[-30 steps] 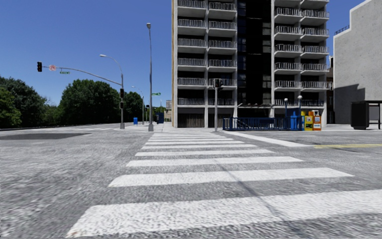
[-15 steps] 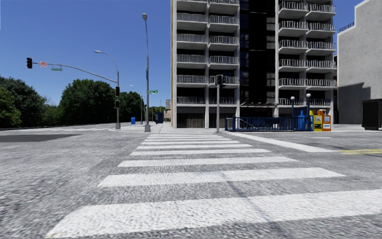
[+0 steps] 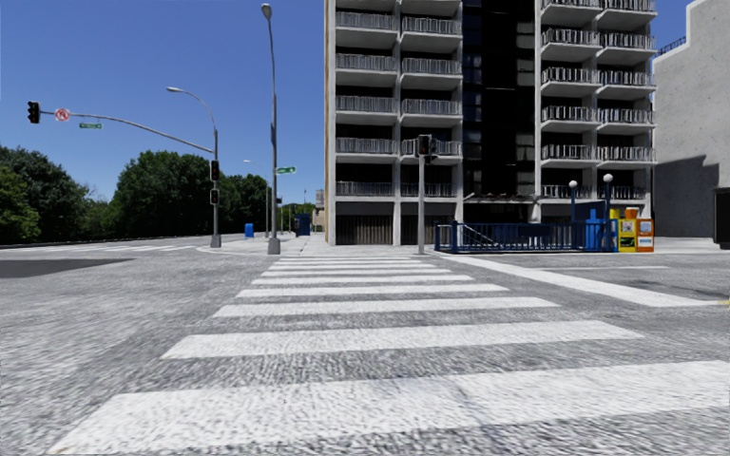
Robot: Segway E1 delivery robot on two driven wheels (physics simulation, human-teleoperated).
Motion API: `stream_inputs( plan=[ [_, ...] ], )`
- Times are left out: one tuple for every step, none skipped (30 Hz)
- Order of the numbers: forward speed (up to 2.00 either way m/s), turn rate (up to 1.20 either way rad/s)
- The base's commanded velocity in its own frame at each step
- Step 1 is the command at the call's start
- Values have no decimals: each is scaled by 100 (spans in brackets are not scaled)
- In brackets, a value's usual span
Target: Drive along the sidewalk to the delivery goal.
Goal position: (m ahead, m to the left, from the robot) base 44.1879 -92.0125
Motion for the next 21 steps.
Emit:
stream_inputs(
  plan=[
    [200,0],
    [200,0],
    [200,0],
    [200,0],
    [200,4],
    [200,5],
    [200,5],
    [200,7],
    [200,11],
    [200,12],
    [200,12],
    [200,12],
    [200,12],
    [200,12],
    [200,11],
    [200,5],
    [200,5],
    [200,0],
    [200,0],
    [200,0],
    [200,0]
  ],
)
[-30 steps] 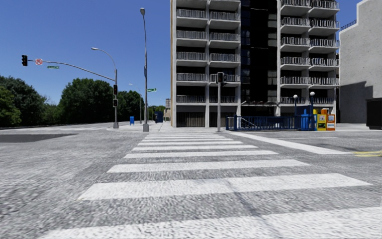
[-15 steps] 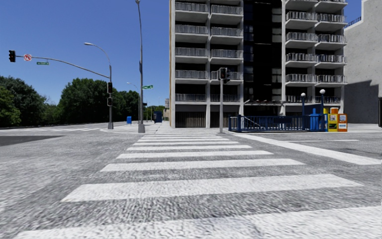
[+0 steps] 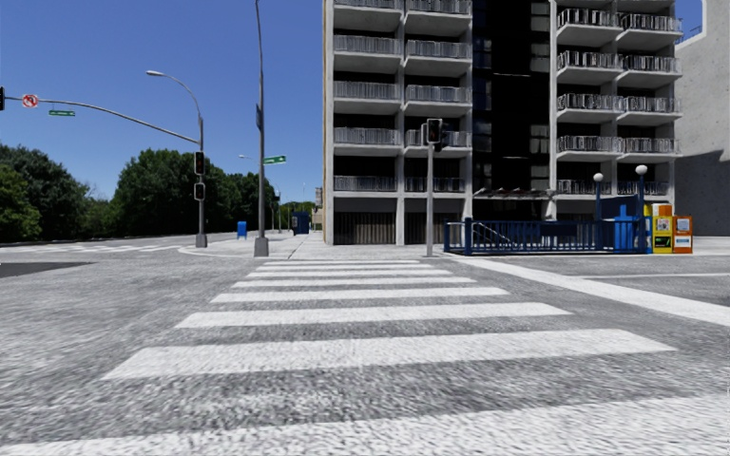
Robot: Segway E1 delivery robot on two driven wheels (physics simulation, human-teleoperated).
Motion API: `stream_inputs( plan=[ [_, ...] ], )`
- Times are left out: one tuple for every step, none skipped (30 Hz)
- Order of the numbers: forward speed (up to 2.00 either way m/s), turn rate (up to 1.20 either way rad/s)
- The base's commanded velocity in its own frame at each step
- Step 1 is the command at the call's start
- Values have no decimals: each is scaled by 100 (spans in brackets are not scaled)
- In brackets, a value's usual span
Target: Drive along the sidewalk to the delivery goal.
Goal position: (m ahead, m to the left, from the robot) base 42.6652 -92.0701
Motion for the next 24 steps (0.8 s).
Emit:
stream_inputs(
  plan=[
    [200,0],
    [200,0],
    [200,0],
    [200,0],
    [200,0],
    [200,0],
    [200,0],
    [200,0],
    [200,0],
    [200,0],
    [200,0],
    [200,0],
    [200,0],
    [200,0],
    [200,0],
    [200,0],
    [200,0],
    [200,0],
    [200,0],
    [200,0],
    [200,0],
    [200,0],
    [200,0],
    [200,0]
  ],
)
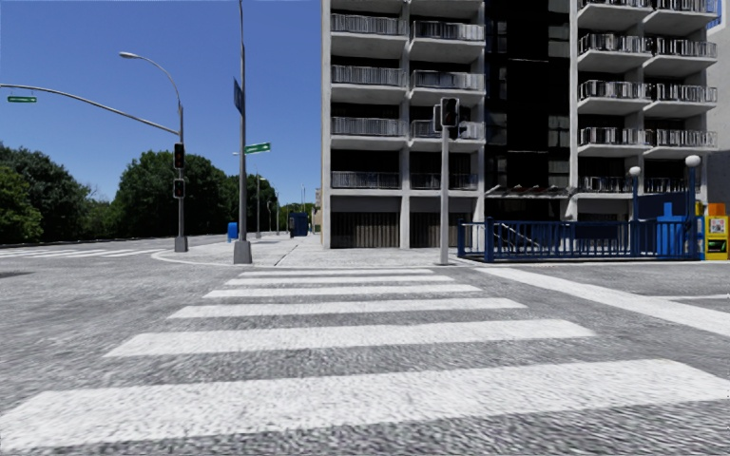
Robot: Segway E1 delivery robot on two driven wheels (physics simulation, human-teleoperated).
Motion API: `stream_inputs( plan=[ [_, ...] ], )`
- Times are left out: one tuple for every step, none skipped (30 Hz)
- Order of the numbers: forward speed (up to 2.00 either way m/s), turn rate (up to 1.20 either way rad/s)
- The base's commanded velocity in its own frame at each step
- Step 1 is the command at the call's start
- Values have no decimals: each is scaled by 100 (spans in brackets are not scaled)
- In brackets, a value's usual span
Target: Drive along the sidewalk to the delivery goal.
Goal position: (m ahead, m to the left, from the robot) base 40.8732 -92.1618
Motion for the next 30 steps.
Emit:
stream_inputs(
  plan=[
    [200,0],
    [200,0],
    [200,0],
    [200,0],
    [200,0],
    [200,0],
    [200,0],
    [200,0],
    [200,0],
    [200,0],
    [200,0],
    [200,0],
    [200,0],
    [200,0],
    [200,0],
    [200,0],
    [200,0],
    [200,0],
    [200,0],
    [200,0],
    [200,0],
    [200,0],
    [200,0],
    [200,0],
    [200,0],
    [200,0],
    [200,0],
    [200,0],
    [200,0],
    [200,0]
  ],
)
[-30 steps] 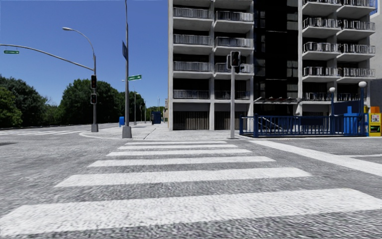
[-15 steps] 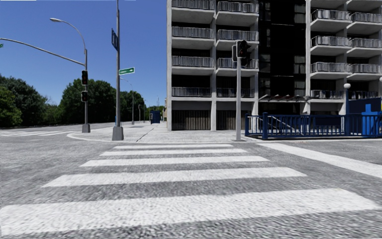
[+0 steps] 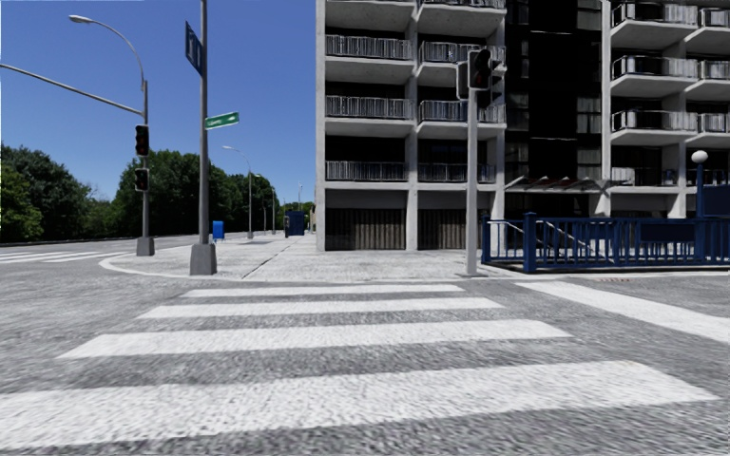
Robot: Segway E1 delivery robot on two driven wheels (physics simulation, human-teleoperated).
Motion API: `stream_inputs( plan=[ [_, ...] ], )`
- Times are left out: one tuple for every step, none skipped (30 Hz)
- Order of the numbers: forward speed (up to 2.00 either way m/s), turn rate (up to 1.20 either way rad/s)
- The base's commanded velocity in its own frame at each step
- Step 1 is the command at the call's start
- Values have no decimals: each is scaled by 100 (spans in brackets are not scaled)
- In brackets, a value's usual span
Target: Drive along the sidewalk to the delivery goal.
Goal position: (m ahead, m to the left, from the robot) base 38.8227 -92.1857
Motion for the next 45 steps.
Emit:
stream_inputs(
  plan=[
    [200,0],
    [200,0],
    [200,0],
    [200,0],
    [200,0],
    [200,0],
    [200,0],
    [200,0],
    [200,0],
    [200,0],
    [200,0],
    [200,0],
    [200,0],
    [200,0],
    [200,0],
    [200,0],
    [200,0],
    [200,0],
    [200,0],
    [200,0],
    [200,0],
    [200,0],
    [200,0],
    [200,0],
    [200,0],
    [200,0],
    [200,0],
    [200,0],
    [200,0],
    [200,0],
    [200,0],
    [200,0],
    [200,0],
    [200,0],
    [200,0],
    [200,0],
    [200,0],
    [200,0],
    [200,0],
    [200,0],
    [200,0],
    [200,0],
    [200,0],
    [200,0],
    [200,0]
  ],
)
